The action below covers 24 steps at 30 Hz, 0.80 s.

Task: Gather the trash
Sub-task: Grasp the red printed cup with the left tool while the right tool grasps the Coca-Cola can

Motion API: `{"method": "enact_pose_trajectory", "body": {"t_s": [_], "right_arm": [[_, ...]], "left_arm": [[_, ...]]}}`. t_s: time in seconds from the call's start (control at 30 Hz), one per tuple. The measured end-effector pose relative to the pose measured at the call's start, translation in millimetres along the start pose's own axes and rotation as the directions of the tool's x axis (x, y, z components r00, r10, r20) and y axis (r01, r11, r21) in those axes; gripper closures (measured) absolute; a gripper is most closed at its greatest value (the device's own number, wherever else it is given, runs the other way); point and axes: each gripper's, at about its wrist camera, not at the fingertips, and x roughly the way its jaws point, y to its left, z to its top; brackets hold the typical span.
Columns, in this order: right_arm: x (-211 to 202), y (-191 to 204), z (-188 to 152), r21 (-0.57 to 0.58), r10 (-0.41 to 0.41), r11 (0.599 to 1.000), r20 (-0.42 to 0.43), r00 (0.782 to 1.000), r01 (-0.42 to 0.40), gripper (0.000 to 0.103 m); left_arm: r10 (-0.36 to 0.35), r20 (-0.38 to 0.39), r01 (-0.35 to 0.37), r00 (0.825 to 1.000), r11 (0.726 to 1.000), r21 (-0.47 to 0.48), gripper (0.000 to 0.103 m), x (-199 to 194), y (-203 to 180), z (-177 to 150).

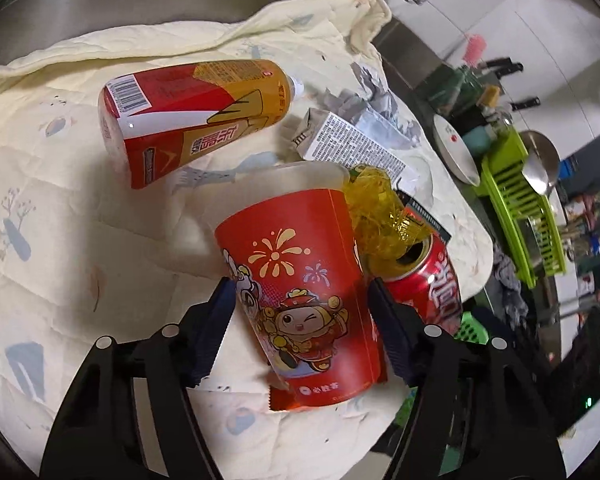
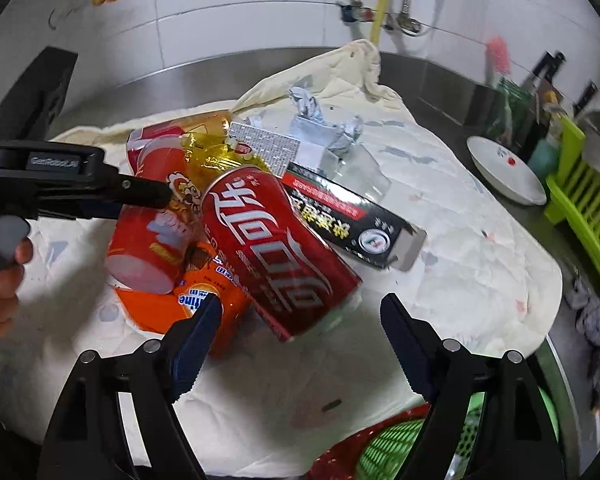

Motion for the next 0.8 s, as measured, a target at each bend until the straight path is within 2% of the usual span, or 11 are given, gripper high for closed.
{"method": "enact_pose_trajectory", "body": {"t_s": [0.33, 0.8], "right_arm": [[31.7, 16.7, 25.1, -0.171, -0.045, 0.985, -0.034, 0.998, 0.039, 0.025], [57.8, 14.6, 40.2, -0.222, -0.042, 0.975, -0.084, 0.996, 0.022, 0.022]], "left_arm": [[0.012, -0.033, -0.010, 0.999, 0.997, 0.075, 0.037, -0.7, 1.8, 5.7], [0.020, -0.049, -0.014, 0.999, 0.994, 0.112, 0.031, 5.6, -0.8, 7.8]]}}
